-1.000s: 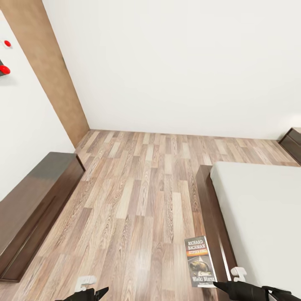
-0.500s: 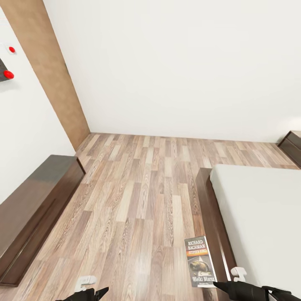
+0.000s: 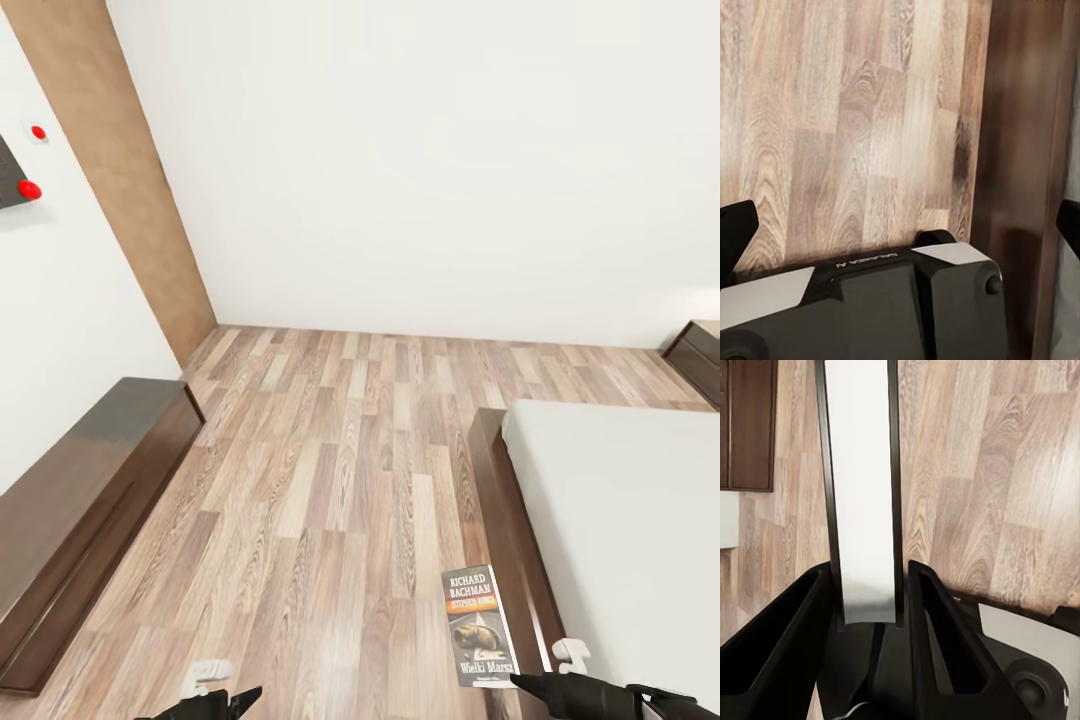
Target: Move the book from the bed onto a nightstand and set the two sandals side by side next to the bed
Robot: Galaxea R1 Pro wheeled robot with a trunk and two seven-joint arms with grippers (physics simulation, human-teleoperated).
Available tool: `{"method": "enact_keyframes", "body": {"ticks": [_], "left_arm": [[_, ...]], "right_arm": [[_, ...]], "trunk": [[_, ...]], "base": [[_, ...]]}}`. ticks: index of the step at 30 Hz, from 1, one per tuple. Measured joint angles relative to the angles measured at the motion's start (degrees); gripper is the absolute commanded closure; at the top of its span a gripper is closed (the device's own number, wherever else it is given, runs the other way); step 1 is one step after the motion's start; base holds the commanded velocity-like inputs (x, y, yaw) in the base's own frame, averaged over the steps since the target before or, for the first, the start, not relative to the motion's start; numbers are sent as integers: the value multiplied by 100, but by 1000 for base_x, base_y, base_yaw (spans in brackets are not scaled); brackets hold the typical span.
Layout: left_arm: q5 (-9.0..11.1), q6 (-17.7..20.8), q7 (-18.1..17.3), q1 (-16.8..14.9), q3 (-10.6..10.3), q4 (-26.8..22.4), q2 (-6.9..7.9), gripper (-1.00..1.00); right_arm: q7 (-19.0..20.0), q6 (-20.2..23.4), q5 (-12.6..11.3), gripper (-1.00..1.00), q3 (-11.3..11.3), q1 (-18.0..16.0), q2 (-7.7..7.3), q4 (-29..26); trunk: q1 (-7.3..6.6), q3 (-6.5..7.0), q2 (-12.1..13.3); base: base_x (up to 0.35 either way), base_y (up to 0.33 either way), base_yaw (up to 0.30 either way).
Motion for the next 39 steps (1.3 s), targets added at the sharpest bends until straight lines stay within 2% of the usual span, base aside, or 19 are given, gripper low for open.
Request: {"method": "enact_keyframes", "body": {"ticks": [39], "left_arm": [[-2,0,0,0,0,0,-4,-100]], "right_arm": [[35,0,0,100,0,-1,0,-1]], "trunk": [[0,366,1]], "base": [[0,0,0]]}}
